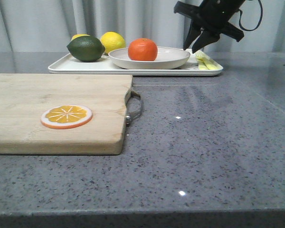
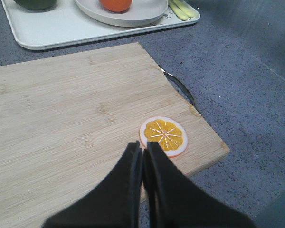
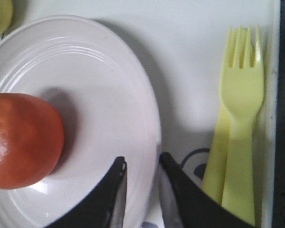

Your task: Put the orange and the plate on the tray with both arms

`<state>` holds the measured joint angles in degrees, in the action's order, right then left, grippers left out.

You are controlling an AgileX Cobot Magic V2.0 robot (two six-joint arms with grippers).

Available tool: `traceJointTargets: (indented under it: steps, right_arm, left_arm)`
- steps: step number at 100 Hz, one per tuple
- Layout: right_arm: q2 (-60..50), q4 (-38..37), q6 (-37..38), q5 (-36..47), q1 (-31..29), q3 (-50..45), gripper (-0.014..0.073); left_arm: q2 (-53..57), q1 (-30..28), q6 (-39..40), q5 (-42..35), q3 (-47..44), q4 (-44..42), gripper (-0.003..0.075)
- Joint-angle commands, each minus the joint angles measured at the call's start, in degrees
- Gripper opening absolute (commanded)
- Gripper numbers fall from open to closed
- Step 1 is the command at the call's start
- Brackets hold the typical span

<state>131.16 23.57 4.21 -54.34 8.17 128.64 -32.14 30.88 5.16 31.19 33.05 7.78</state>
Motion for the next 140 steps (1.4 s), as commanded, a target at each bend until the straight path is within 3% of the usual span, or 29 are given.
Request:
traceJointTargets:
  steps: [1,22,34,53,79,110,140]
  right_arm:
    - [-5.65,1.26,-1.61,0.23,-0.29,2.15,0.0183]
    - [-8.44,-2.29,-2.03,-6.84,-0.22,2.15,-0.0011]
    - [-10.44,-5.19,-2.03,-10.24,-0.22,2.15,-0.0071]
    - [-13.74,-9.75,-2.03,-16.63,-0.22,2.15,-0.0070]
    - [-17.04,-9.91,-3.18,-20.60,1.04,0.78,-0.0070]
    - [-24.56,-10.32,-3.23,-16.26,3.16,-7.74,-0.0070]
    - [-37.64,-11.05,-3.23,-6.24,3.23,-25.07,-0.0070]
  left_arm:
    - [0.05,-0.31,0.51,-4.44,1.58,0.73,-0.0019]
    - [0.05,-0.31,0.51,-4.33,1.58,0.73,-0.0019]
    - [0.05,-0.31,0.51,-4.09,1.58,0.73,-0.0019]
    - [0.05,-0.31,0.51,-4.01,1.58,0.73,-0.0019]
    - [0.05,-0.31,0.51,-4.01,1.58,0.73,-0.0019]
    - [0.05,-0.31,0.51,-4.01,1.58,0.73,-0.0019]
    - [0.05,-0.31,0.51,-4.01,1.58,0.73,-0.0019]
